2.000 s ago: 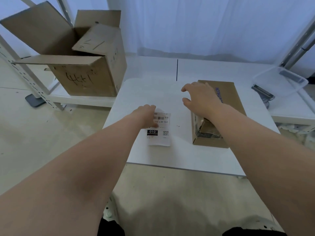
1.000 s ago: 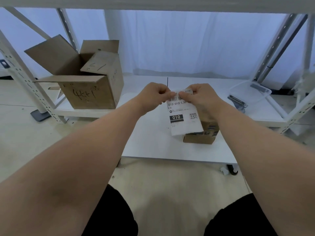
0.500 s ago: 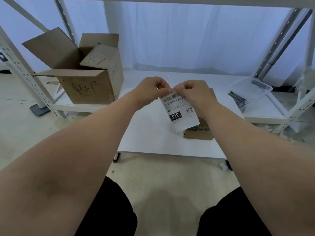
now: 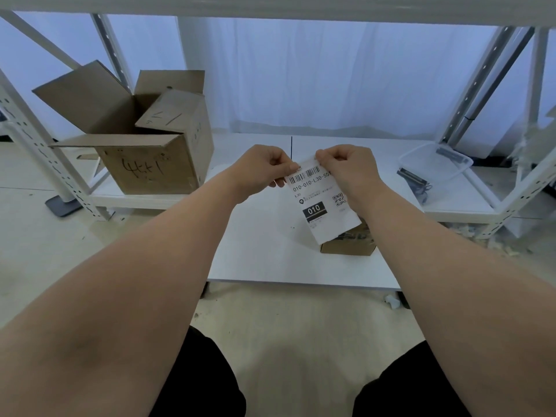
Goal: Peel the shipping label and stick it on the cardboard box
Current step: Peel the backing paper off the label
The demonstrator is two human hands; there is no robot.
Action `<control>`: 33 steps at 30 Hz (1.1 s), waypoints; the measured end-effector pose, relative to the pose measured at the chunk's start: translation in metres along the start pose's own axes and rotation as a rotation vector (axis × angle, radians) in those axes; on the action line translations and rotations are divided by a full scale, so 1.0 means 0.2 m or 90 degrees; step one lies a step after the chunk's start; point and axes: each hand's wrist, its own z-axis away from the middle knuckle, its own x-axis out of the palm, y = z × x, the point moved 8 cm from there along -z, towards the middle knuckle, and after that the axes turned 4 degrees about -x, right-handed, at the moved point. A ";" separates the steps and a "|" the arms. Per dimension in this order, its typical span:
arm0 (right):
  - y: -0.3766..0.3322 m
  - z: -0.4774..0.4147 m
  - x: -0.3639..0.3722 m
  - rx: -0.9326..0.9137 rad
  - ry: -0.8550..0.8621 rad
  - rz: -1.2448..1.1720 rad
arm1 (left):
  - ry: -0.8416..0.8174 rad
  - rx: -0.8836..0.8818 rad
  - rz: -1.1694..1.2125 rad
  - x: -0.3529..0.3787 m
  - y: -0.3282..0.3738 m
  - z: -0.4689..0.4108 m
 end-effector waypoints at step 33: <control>-0.03 0.04 0.14 -0.057 -0.085 0.018 | 0.071 -0.031 0.132 -0.04 -0.04 -0.01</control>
